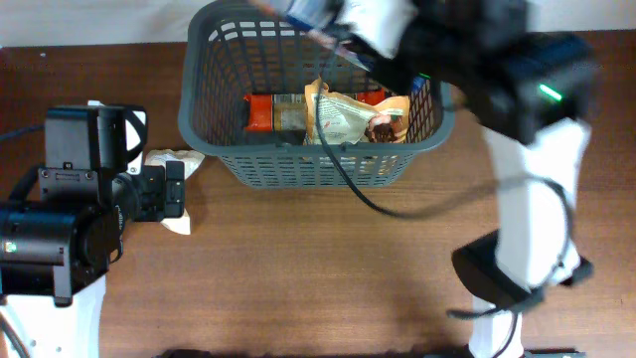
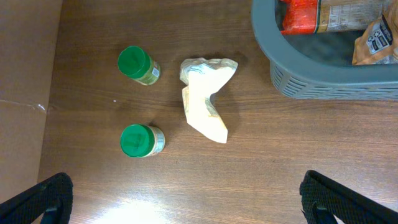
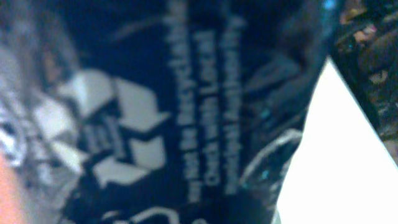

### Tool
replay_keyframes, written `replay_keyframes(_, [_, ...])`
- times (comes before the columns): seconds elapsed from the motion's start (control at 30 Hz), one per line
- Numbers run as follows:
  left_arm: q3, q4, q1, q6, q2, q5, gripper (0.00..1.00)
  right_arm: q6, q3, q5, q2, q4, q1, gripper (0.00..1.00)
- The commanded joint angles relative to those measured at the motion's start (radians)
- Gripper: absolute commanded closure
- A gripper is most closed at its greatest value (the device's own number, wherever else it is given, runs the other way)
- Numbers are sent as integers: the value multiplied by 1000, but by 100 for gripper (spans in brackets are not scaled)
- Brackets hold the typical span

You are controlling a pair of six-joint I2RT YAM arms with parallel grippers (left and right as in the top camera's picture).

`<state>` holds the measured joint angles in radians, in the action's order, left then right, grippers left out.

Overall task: Pack container
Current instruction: 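Place the blue box into the basket with the right gripper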

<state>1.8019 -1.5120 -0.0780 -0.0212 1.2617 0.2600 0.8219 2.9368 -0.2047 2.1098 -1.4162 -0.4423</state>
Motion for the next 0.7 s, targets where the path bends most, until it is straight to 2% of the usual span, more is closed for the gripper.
replay_keyframes(0.0, [-4, 0, 5, 6, 0, 6, 1, 150, -120, 94, 56, 117, 6, 96])
replay_keyframes(0.13, [-4, 0, 5, 6, 0, 6, 1, 150, -296, 106, 103, 296, 27, 96])
replay_keyframes(0.3, [-4, 0, 5, 6, 0, 6, 1, 146, -447, 105, 153, 403, 52, 96])
replay_keyframes(0.5, [-4, 0, 5, 6, 0, 6, 1, 111, -521, 101, 177, 418, 55, 96])
replay_keyframes(0.53, [-4, 0, 5, 7, 0, 6, 1, 94, -523, 101, 177, 412, 55, 90])
replay_keyframes(0.57, [-4, 0, 5, 6, 0, 6, 1, 64, -523, 102, 176, 401, 55, 52])
replay_keyframes(0.6, [-4, 0, 5, 6, 0, 6, 1, 33, -523, 107, 176, 400, 55, 41])
replay_keyframes(0.67, [-4, 0, 5, 6, 0, 6, 1, -11, -521, 115, 174, 397, 55, 36])
